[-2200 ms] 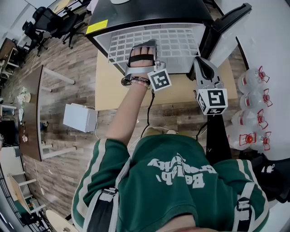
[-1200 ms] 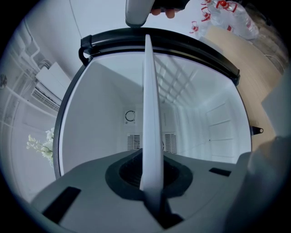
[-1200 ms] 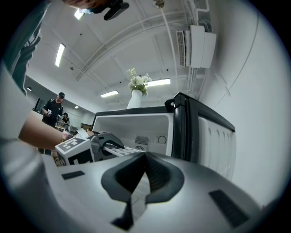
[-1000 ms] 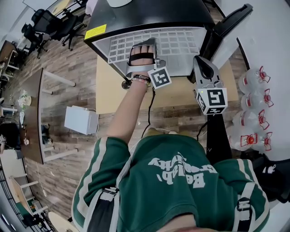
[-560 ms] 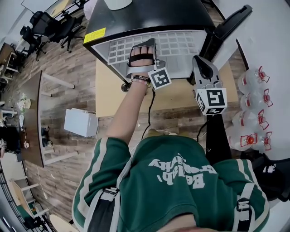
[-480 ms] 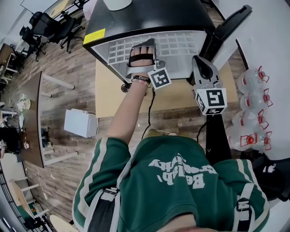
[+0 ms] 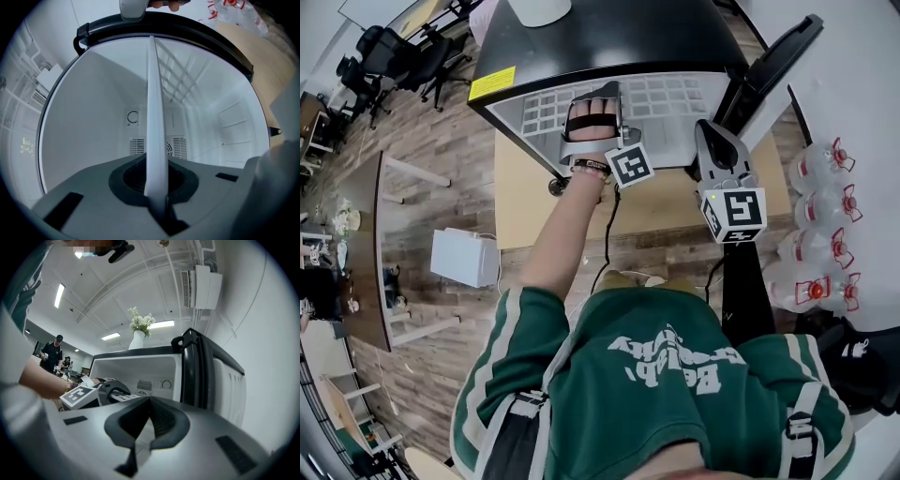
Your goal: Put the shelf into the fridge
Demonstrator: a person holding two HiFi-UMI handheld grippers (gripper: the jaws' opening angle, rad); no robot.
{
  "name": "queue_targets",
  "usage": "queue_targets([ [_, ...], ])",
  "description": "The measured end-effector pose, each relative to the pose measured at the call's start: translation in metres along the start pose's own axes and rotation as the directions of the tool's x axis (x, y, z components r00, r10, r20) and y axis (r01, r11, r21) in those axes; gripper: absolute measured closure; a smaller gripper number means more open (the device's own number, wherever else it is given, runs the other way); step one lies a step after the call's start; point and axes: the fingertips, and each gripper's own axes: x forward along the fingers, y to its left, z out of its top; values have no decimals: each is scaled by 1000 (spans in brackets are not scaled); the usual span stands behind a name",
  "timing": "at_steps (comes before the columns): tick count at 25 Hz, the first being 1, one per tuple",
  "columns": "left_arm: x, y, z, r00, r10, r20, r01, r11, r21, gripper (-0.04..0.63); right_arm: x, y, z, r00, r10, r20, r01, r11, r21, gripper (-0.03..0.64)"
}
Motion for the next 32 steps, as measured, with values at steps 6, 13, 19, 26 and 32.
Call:
queue_targets([
  [6,7,-2,1,1000,-1,2,1,1000,1,569,1,-1,-10,1000,-2,-24,3,1000,12,614],
  [13,16,-1,0,1000,8,1,-8,1000,-1,569,1,6,-16,999,11,-42,-10,1000,12,614],
  [19,26,1,-1,1000,22,0,-22,1000,3,569,-4,7,-18,999,0,-43,1,1000,16,614],
  [26,44,3,-3,1000,29,-8,-29,1000,10,569,-9,9,-18,999,3,-48,-2,1000,13,614],
  [32,41,4,-1,999,38,-5,-38,999,-2,569,-24,18,-23,998,16,-62,-15,1000,16,614],
])
